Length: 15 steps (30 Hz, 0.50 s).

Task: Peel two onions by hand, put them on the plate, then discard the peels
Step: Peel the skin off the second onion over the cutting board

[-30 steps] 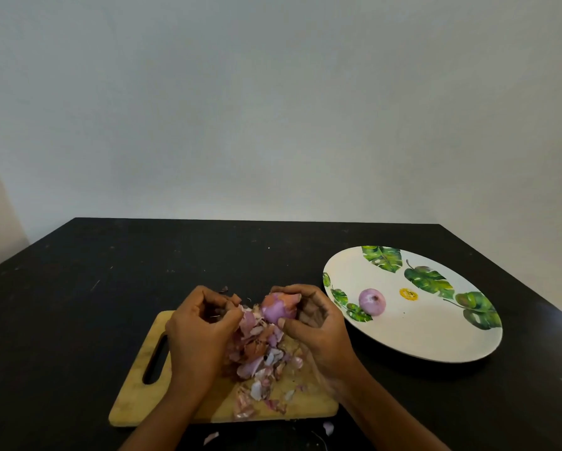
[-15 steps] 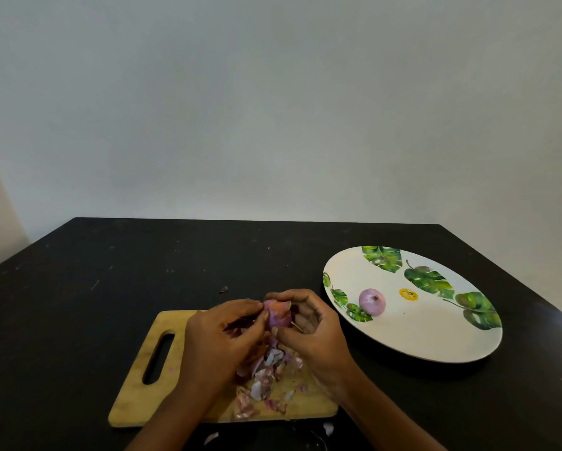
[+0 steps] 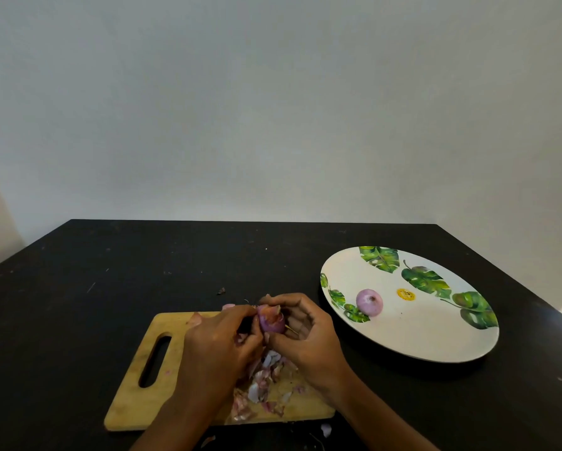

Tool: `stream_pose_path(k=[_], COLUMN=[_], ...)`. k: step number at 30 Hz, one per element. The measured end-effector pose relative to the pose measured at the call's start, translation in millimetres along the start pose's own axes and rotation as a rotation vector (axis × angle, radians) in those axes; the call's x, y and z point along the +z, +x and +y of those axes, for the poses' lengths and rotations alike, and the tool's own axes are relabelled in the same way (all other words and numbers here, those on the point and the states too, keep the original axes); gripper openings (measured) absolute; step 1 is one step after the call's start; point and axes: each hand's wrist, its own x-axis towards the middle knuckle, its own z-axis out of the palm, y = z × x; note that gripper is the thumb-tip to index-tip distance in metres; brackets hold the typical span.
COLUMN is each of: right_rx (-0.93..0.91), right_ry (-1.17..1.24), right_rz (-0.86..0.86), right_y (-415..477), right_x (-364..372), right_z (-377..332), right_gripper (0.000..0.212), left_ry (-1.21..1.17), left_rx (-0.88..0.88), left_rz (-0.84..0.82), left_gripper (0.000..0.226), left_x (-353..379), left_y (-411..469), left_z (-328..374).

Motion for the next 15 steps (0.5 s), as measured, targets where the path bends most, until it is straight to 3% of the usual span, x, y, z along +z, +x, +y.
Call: stream_pose_path(k=[4,8,15], right_rx=[0.000,-0.007,-0.017], right_ry=[-0.006,-0.010,-0.002], right_rz=[0.000,-0.006,-0.034], right_y=[-0.9,-1.2,-1.2], right_x=[2.2,3.0,0.8], right_z=[0.2,-0.8,-4.0], right_gripper=[0.039,0.040,0.039], left_ry=[0.002,0.009,-0.024], left_rx=[-0.043,-0.027,-0.071], left_rz=[-0.029,0.012,-0.023], left_gripper=[0.034,0.022,0.034], left_x=[2.7,1.5,-1.1], left_y=[-1.9,-1.5,-0.4], left_z=[-1.5,-2.8,-0.6])
